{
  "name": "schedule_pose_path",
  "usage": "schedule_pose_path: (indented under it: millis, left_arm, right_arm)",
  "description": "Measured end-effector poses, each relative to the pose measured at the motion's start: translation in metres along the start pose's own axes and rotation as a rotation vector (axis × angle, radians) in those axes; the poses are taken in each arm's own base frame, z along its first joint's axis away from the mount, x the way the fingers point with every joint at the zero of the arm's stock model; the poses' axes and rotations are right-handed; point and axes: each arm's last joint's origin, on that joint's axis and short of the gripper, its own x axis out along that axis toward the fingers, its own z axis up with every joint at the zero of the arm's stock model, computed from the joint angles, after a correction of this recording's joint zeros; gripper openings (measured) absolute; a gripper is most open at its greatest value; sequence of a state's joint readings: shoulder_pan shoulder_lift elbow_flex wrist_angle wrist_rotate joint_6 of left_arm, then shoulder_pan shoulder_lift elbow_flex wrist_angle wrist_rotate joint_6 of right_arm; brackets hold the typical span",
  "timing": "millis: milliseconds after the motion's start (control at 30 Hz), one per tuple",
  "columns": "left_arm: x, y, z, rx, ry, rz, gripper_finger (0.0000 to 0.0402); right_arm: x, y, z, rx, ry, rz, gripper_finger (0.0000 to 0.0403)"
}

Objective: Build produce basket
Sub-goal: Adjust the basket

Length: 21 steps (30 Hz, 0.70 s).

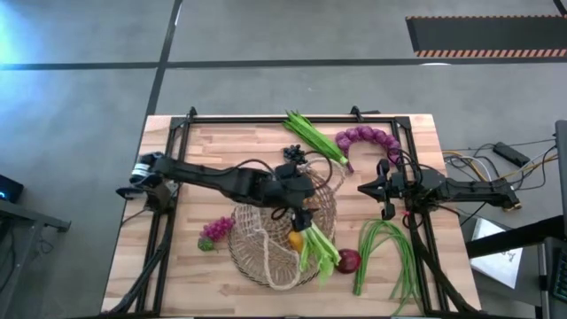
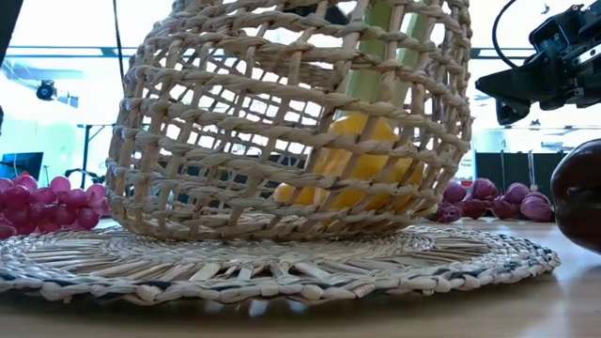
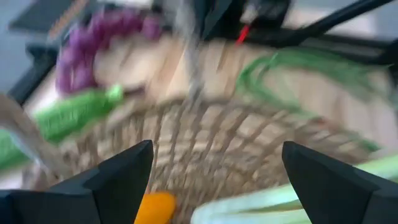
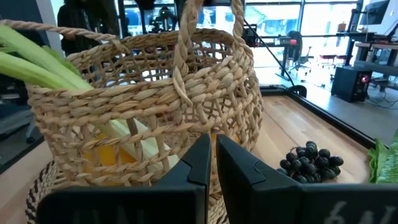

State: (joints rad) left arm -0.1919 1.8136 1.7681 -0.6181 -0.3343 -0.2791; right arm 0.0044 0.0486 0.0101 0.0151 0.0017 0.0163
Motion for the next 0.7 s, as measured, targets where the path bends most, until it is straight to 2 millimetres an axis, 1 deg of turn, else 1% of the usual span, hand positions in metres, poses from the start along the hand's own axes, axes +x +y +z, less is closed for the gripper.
schedule_pose_path:
  millis: [133, 267, 333, 400, 500, 600, 700]
  left_arm:
    - [-0.023, -0.015, 0.013, 0.094, -0.101, -0.052, 0.034]
    - [-0.04, -0.038, 0.011, 0.143, -0.131, -0.07, 0.034]
    - [-0.051, -0.05, 0.006, 0.168, -0.107, -0.072, 0.034]
    - [-0.061, -0.062, -0.002, 0.184, -0.055, -0.088, 0.0341]
    - [-0.076, -0.073, -0.025, 0.169, 0.104, -0.069, 0.0341]
    - [-0.096, -0.075, -0.047, 0.037, 0.258, 0.012, 0.0341]
    - [-0.12, -0.075, -0.068, -0.124, 0.377, 0.116, 0.0341]
  right_arm:
    - [0.0, 0.0, 0.0, 0.001, 0.0, 0.0, 0.0018]
    - [0.0, 0.0, 0.0, 0.001, -0.001, 0.0, 0.0018]
    - [0.0, 0.0, 0.0, 0.0, -0.001, 0.0, 0.0018]
    - [0.0, 0.0, 0.0, 0.002, 0.0, 0.0, 0.0018]
    - [0.0, 0.0, 0.0, 0.0, 0.0, 0.0, 0.0018]
    - [0.0, 0.0, 0.0, 0.002, -0.001, 0.0, 0.0018]
    - [0.0, 0.0, 0.0, 0.001, 0.0, 0.0, 0.0018]
